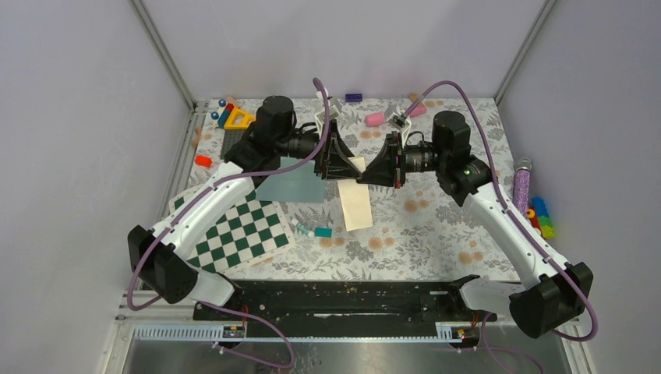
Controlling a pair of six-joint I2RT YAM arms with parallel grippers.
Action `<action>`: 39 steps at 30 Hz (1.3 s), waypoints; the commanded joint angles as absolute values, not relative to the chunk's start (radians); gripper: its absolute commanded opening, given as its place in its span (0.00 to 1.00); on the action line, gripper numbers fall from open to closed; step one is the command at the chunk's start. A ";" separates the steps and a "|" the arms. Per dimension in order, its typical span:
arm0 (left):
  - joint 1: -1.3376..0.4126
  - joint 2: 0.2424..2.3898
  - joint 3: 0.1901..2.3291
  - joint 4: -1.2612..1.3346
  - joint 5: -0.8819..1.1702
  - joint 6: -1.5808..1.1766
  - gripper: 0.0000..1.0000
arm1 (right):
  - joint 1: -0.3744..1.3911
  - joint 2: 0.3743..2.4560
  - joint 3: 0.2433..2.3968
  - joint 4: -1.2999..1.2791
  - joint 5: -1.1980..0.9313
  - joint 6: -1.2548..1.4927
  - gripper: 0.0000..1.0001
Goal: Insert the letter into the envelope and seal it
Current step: Fold the letter.
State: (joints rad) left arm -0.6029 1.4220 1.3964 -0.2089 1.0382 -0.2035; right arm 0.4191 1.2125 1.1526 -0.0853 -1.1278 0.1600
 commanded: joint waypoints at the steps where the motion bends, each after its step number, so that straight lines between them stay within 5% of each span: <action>1: -0.592 1.385 1.433 -0.139 1.032 -0.219 0.37 | 0.427 1.181 1.149 -0.081 -1.156 0.146 0.00; 4: -0.589 1.387 1.432 -0.132 1.032 -0.226 0.20 | 0.426 1.180 1.145 -0.082 -1.157 0.145 0.00; 6: -0.587 1.388 1.431 -0.127 1.034 -0.232 0.18 | 0.427 1.180 1.141 -0.091 -1.156 0.136 0.00; 12: -0.583 1.388 1.424 -0.108 1.041 -0.246 0.28 | 0.428 1.177 1.128 -0.098 -1.158 0.122 0.00; 15: -0.577 1.390 1.418 -0.087 1.050 -0.264 0.45 | 0.428 1.179 1.124 -0.100 -1.158 0.120 0.00; 19: -0.574 1.391 1.411 -0.068 1.060 -0.276 0.31 | 0.428 1.181 1.121 -0.099 -1.154 0.118 0.00; 22: -0.575 1.397 1.403 -0.052 1.086 -0.286 0.31 | 0.428 1.187 1.127 -0.099 -1.150 0.122 0.00; 28: -0.580 1.394 1.395 -0.033 1.116 -0.294 0.57 | 0.428 1.206 1.148 -0.096 -1.147 0.142 0.00; 39: -0.600 1.403 1.393 -0.065 1.095 -0.256 0.59 | 0.432 1.203 1.141 -0.026 -1.169 0.206 0.00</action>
State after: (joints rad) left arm -0.5900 1.4178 1.3964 -0.0883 1.0801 -0.2802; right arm 0.4202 1.2152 1.1210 -0.0830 -1.1324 0.1791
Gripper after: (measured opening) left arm 0.556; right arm 0.020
